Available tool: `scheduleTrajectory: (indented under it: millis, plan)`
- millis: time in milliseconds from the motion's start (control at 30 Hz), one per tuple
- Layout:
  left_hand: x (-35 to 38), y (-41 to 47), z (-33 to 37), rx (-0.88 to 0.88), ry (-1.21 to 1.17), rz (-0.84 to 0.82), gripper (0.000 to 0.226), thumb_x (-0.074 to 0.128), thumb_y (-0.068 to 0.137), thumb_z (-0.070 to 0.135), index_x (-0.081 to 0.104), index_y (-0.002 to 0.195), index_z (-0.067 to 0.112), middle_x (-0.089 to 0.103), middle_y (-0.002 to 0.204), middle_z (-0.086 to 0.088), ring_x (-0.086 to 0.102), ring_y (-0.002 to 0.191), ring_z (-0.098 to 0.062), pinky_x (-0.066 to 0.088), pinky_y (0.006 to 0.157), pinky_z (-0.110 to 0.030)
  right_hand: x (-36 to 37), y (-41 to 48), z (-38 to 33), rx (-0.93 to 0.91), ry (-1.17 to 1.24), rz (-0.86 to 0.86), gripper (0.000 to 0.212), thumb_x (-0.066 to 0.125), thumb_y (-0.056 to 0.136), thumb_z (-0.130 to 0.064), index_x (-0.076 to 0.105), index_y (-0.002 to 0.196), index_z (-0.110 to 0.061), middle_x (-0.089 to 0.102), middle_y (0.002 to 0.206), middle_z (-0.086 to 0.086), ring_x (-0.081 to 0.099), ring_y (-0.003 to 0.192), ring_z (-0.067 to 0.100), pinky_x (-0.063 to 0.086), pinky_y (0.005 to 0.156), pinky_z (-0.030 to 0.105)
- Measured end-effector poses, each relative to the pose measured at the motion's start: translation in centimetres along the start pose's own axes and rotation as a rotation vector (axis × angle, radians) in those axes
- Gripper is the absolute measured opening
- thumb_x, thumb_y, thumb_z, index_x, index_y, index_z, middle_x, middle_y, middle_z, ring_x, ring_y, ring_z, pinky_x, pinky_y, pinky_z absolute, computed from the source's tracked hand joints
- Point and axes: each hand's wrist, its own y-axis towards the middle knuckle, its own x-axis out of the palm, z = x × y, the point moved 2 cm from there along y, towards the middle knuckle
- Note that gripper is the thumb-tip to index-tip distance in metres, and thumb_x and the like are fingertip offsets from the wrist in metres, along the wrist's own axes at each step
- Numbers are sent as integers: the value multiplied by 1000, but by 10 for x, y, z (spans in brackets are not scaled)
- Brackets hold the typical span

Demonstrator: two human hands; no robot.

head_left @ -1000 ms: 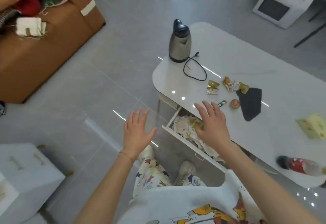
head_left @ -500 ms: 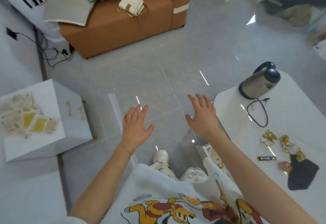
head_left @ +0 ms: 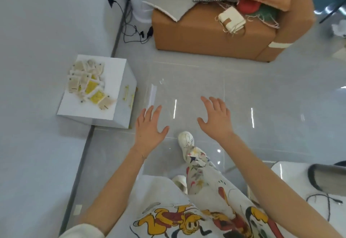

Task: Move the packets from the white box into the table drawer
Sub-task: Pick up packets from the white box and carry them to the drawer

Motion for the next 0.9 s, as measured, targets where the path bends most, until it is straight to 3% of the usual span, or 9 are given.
scheduleTrajectory:
  millis: [167,333,433,600,900]
  plan:
    - [-24,51,-38,-163,-40,92,84,37,77,66,25,151,27,25,157,-7,15,146,-33,18,115,-49,4,90,-46,-169,-42,-78,72,54,90,-37,18,151,-27,20,156,7,10,145,30,15,115,44]
    - [-48,100,-73,-336,-67,189,92,25,70,70,28,151,26,27,157,-6,17,145,-34,20,115,-50,-4,185,-88,-322,-90,-140,72,53,91,-37,16,152,-27,18,157,6,9,145,28,13,116,42]
    - [-60,118,-92,-432,-109,235,87,32,74,67,30,150,24,31,155,-8,21,144,-36,21,115,-49,-11,230,-114,-402,-117,-193,71,52,92,-37,15,152,-28,17,157,5,7,145,26,12,116,41]
    - [-73,132,-132,-631,-191,259,75,59,88,49,24,151,27,22,159,-5,11,147,-31,15,117,-48,-8,297,-166,-526,-178,-246,70,52,92,-38,17,152,-26,21,156,6,11,145,26,15,115,41]
    - [-108,143,-237,-818,-228,297,79,57,86,54,23,152,24,22,158,-8,17,145,-32,18,117,-50,50,370,-299,-685,-232,-350,70,54,90,-36,20,151,-25,25,155,7,15,143,26,20,113,41]
